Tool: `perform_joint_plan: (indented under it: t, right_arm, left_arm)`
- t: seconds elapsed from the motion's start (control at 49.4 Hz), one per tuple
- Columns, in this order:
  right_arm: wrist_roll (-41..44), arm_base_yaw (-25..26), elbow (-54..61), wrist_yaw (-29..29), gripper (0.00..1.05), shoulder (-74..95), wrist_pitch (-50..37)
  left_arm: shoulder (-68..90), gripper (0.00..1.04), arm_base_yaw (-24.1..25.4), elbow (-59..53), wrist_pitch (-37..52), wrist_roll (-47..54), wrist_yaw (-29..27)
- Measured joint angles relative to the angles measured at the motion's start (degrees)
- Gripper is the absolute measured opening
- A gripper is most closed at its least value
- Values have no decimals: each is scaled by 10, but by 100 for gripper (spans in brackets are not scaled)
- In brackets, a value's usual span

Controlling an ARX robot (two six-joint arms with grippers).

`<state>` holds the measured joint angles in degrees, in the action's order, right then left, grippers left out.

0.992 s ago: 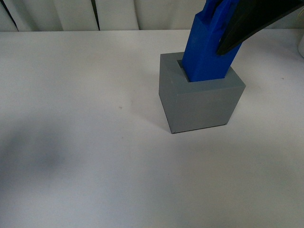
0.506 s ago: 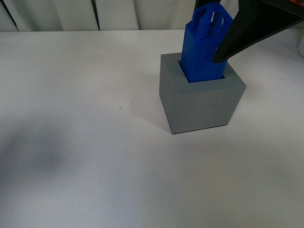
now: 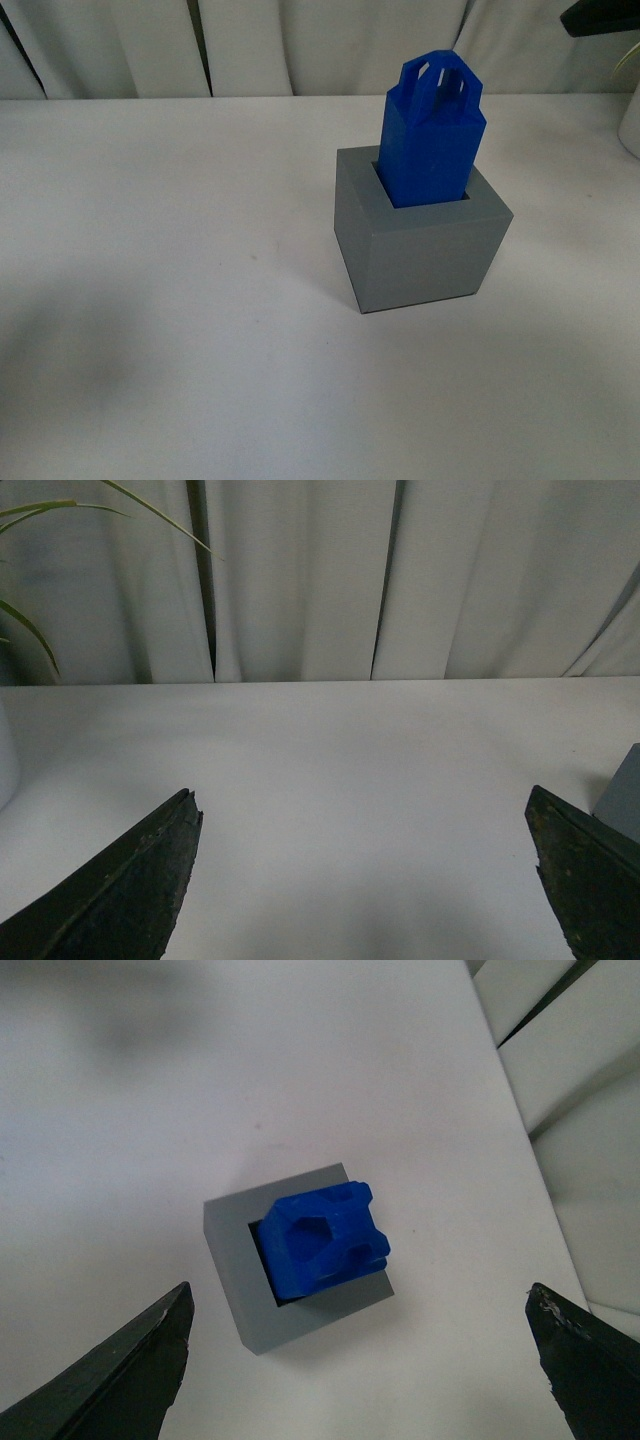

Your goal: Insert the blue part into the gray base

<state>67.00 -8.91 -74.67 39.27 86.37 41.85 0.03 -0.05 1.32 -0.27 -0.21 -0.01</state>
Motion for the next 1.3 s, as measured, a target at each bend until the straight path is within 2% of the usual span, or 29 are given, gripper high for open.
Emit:
perform_joint_plan:
  t: [0.101, 0.223, 0.324, 0.425, 0.567, 0.587, 0.607, 0.628, 0.668, 0.729, 0.789, 0.951, 0.992, 1.032, 1.113, 1.296]
  right_arm:
    - [-66, 27, 106, 34, 97, -86, -96]
    - [-158, 56, 235, 33, 97, -182, -221]
    - [-231, 73, 330, 9, 97, -247, -316]
    - [-273, 75, 355, 9, 97, -264, -330]
    - [-285, 75, 356, 8, 97, -265, -331]
    - [-298, 69, 363, -17, 96, -268, -350]
    - [-328, 59, 380, -69, 93, -275, -396]
    - [-380, 42, 419, -180, 87, -288, -490]
    - [-445, 33, 463, -277, 80, -302, -583]
    - [-534, 32, 517, -388, 69, -323, -684]
    - [-586, 37, 544, -436, 60, -340, -728]
    - [-641, 45, 591, -436, 37, -379, -747]
    - [-648, 54, 604, -419, 31, -388, -747]
    - [-652, 72, 618, -397, 23, -400, -747]
    - [-660, 87, 643, -396, 3, -431, -745]
    - [-662, 88, 682, -394, 2, -489, -725]
  left_arm:
    - [0, 99, 0, 0, 0, 0, 0]
    - [0, 99, 0, 0, 0, 0, 0]
    - [0, 99, 0, 0, 0, 0, 0]
    - [0, 99, 0, 0, 0, 0, 0]
    - [0, 99, 0, 0, 0, 0, 0]
    - [0, 99, 0, 0, 0, 0, 0]
    - [0, 99, 0, 0, 0, 0, 0]
    - [0, 99, 0, 0, 0, 0, 0]
    - [0, 99, 0, 0, 0, 0, 0]
    - [0, 99, 0, 0, 0, 0, 0]
    - [0, 99, 0, 0, 0, 0, -1]
    - [0, 99, 0, 0, 0, 0, 0]
    - [0, 99, 0, 0, 0, 0, 0]
    - [0, 99, 0, 0, 0, 0, 0]
    - [0, 99, 0, 0, 0, 0, -1]
    - [0, 99, 0, 0, 0, 0, 0]
